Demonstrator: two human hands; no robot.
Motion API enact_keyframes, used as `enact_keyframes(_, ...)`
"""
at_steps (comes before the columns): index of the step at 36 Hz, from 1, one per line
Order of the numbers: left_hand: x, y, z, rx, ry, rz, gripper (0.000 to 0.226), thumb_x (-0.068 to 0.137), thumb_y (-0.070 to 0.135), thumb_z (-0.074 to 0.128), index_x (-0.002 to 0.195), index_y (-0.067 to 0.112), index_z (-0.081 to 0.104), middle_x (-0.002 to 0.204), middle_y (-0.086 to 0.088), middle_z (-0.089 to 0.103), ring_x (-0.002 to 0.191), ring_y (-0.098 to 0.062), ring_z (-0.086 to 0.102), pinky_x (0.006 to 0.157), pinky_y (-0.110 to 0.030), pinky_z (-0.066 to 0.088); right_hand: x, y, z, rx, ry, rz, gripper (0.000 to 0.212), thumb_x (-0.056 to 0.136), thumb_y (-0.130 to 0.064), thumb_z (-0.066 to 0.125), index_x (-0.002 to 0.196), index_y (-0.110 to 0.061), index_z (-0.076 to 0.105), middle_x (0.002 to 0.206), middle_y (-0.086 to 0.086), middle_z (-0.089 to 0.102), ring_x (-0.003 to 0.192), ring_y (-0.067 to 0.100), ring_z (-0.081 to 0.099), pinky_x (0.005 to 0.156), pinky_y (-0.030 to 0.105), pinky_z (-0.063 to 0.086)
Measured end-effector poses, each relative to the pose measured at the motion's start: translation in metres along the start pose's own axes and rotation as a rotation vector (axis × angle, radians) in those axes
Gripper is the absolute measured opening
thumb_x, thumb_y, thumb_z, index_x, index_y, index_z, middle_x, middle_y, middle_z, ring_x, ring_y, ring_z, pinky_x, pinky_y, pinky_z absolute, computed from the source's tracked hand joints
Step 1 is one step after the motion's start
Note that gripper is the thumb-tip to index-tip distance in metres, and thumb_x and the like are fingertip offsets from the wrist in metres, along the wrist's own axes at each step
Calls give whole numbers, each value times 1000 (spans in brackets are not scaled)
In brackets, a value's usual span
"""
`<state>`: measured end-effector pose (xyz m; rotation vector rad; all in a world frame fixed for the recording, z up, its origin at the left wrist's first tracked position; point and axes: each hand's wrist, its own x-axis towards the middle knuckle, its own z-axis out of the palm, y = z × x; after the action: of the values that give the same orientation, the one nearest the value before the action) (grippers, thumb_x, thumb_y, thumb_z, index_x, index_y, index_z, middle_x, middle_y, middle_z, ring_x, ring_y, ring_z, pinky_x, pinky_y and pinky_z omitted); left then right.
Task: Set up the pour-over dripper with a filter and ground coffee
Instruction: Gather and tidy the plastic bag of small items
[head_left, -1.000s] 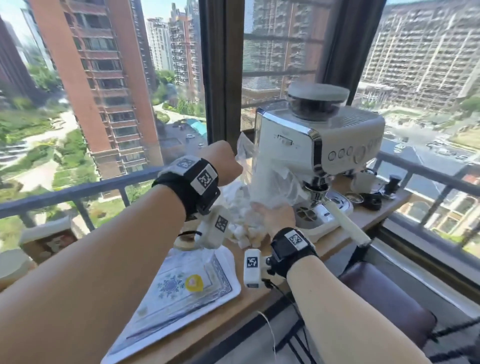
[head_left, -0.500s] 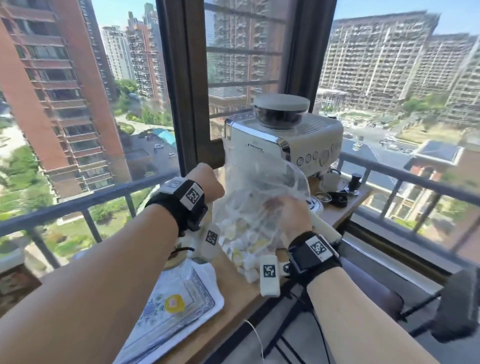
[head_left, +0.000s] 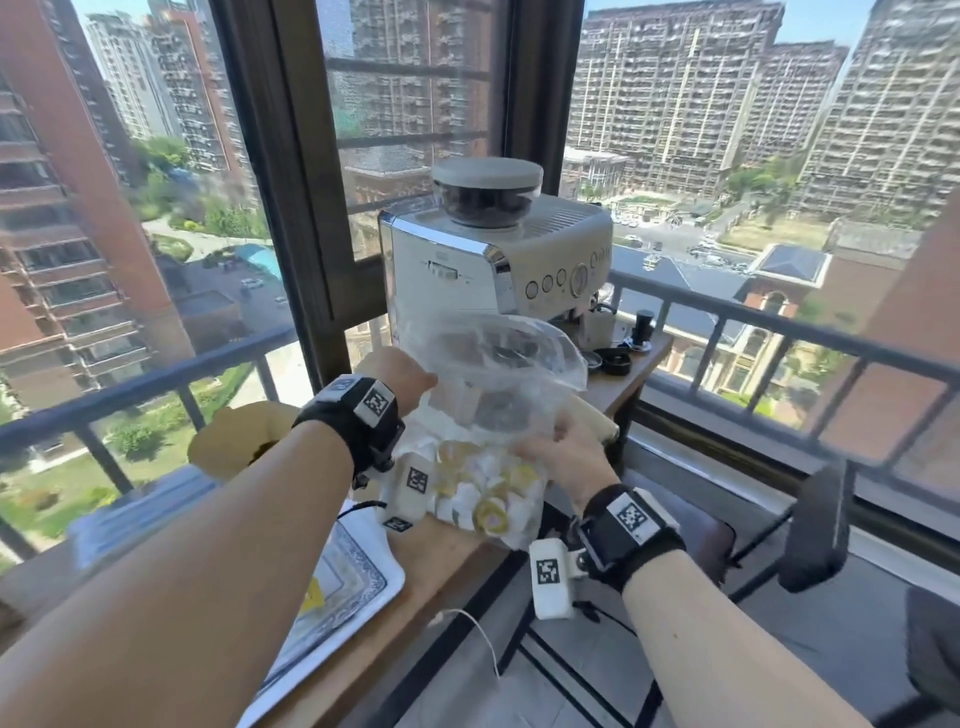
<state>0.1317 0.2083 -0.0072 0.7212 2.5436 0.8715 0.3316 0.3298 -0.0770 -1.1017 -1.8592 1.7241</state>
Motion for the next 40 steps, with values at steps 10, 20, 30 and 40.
enact_keyframes(10, -8, -12, 10, -10, -162, -103, 35, 84, 38, 74, 105, 9, 73, 105, -7, 68, 90, -22, 64, 74, -32, 54, 31, 8, 2, -75, 69, 38, 29, 102, -28, 54, 94, -14, 77, 104, 9, 74, 107, 33, 66, 93, 40, 53)
enact_keyframes(20, -16, -32, 12, 11, -119, -25, 41, 102, 48, 56, 83, 17, 74, 74, -2, 68, 67, -18, 63, 57, -29, 45, 53, 1, 8, 205, 193, 106, 36, 91, -37, 61, 65, -15, 75, 67, -4, 70, 78, 25, 63, 79, 36, 52)
enact_keyframes(30, -23, -42, -5, -356, 59, -86, 43, 95, 48, 64, 66, 17, 66, 63, 9, 75, 45, -6, 53, 50, -23, 46, 56, -25, 22, 36, 288, 22, 24, 69, -33, 67, 87, -17, 63, 87, 4, 70, 84, 27, 68, 79, 43, 57)
enact_keyframes(40, -26, -49, -12, -238, 260, -89, 26, 81, 18, 66, 67, 16, 44, 60, -1, 60, 55, -25, 59, 53, -25, 39, 44, -39, 38, -5, 106, -173, 34, 86, -27, 77, 69, -20, 49, 54, -5, 63, 56, 17, 67, 48, 27, 49)
